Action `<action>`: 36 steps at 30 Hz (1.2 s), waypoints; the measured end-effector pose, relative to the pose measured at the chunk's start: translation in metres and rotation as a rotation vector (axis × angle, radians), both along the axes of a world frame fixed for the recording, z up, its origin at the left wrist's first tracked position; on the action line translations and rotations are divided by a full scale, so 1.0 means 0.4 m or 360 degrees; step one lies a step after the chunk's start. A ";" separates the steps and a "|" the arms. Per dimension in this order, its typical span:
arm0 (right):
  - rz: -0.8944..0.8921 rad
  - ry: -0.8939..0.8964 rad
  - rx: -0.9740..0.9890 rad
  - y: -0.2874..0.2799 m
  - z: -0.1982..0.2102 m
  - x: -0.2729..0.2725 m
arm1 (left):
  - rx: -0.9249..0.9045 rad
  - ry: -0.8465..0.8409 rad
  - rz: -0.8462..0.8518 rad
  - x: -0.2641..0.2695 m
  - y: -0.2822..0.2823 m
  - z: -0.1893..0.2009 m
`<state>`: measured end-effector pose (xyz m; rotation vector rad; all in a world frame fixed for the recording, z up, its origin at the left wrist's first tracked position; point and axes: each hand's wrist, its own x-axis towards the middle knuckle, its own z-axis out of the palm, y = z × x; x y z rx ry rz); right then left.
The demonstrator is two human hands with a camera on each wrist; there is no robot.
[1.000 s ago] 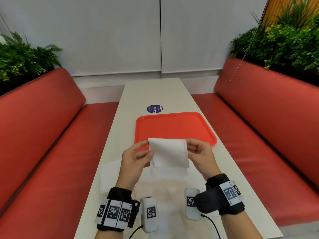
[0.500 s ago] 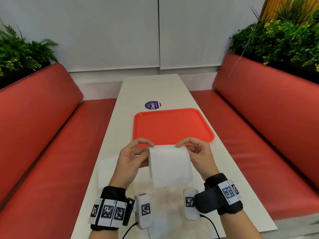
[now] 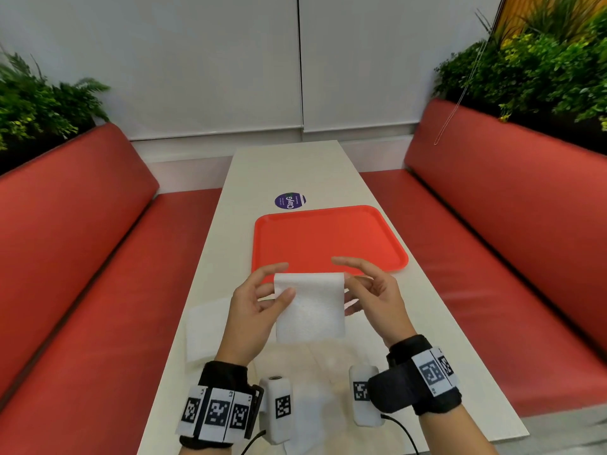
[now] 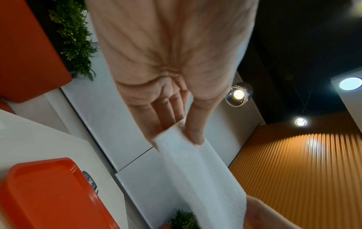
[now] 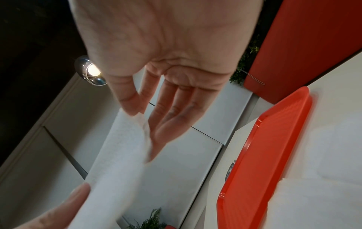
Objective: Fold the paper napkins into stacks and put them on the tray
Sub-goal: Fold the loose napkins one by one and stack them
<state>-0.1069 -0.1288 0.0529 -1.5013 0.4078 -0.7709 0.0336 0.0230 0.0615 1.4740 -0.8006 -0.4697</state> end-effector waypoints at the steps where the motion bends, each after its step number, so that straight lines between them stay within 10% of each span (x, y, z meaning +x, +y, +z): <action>1: -0.0034 -0.0006 0.0009 -0.002 -0.001 0.002 | 0.0006 -0.0008 -0.0003 -0.001 -0.001 -0.001; 13: 0.0230 0.0408 -0.0468 0.025 -0.009 0.032 | 0.0404 -0.0496 -0.0374 -0.034 0.000 0.003; 36: 0.0325 0.0479 -0.0567 0.043 -0.018 0.062 | 0.0271 -0.0587 0.0108 -0.007 0.029 -0.012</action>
